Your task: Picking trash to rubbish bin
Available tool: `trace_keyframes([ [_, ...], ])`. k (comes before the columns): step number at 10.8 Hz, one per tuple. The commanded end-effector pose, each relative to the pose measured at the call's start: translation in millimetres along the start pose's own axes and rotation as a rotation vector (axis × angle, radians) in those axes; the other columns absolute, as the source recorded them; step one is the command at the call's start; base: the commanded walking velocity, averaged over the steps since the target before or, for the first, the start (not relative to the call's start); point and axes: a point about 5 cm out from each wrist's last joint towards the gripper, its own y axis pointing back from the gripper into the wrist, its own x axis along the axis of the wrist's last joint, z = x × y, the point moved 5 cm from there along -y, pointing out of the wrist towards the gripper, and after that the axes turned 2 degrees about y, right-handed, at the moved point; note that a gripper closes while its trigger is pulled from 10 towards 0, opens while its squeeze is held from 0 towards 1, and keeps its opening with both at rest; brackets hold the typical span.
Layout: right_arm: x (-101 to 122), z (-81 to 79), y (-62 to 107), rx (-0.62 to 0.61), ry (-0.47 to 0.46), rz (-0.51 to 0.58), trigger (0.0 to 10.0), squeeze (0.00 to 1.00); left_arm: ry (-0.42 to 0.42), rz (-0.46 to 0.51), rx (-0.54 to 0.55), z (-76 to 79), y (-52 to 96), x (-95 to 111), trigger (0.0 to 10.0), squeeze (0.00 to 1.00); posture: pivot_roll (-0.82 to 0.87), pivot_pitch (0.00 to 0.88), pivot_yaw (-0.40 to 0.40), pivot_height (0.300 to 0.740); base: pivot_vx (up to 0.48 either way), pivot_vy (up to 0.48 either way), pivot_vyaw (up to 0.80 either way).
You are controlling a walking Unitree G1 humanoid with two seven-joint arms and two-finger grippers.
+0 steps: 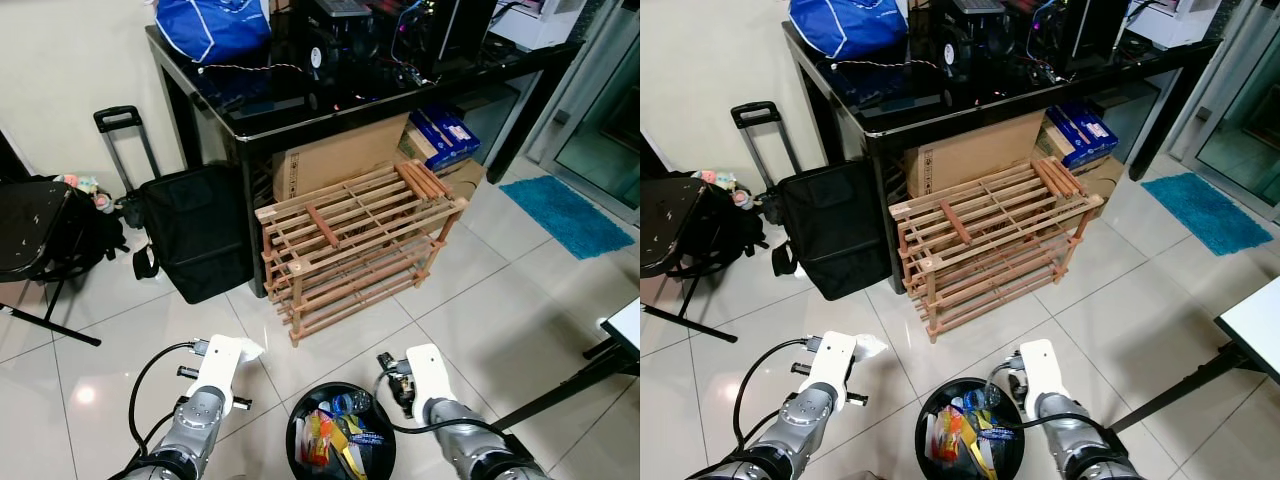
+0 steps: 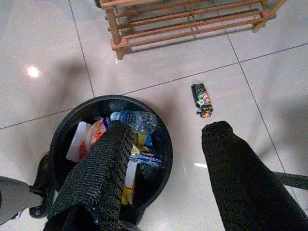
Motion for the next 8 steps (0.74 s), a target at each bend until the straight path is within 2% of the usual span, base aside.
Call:
trace_keyframes([
  [1, 5.4, 2.1, -0.2, -0.005, -0.015, 0.025, 10.0, 0.0, -0.021, -0.01, 0.003, 0.0, 0.1, -1.8, 10.0, 0.0, 0.04, 0.032, -0.055, 0.74, 0.0, 0.0, 0.0],
  [2, 5.7, 0.5, -0.3, 0.003, -0.011, 0.028, 10.0, 0.0, -0.023, -0.012, 0.005, -0.5, 0.1, -2.0, 10.0, 0.0, 0.04, 0.032, -0.055, 0.74, 0.0, 0.0, 0.0],
  [4, 4.8, 0.1, -0.1, 0.008, -0.008, 0.026, 10.0, 0.0, -0.027, -0.014, 0.008, -0.7, 0.0, -2.2, 10.0, 0.0, 0.04, 0.031, -0.056, 0.74, 0.0, -0.266, 0.0],
  [8, 4.2, -3.8, -0.4, 0.021, -0.003, 0.024, 10.0, 0.0, -0.037, -0.013, 0.011, -0.3, -0.1, -1.6, 10.0, 0.0, 0.04, 0.033, -0.058, 0.74, 0.0, -0.46, 0.0],
])
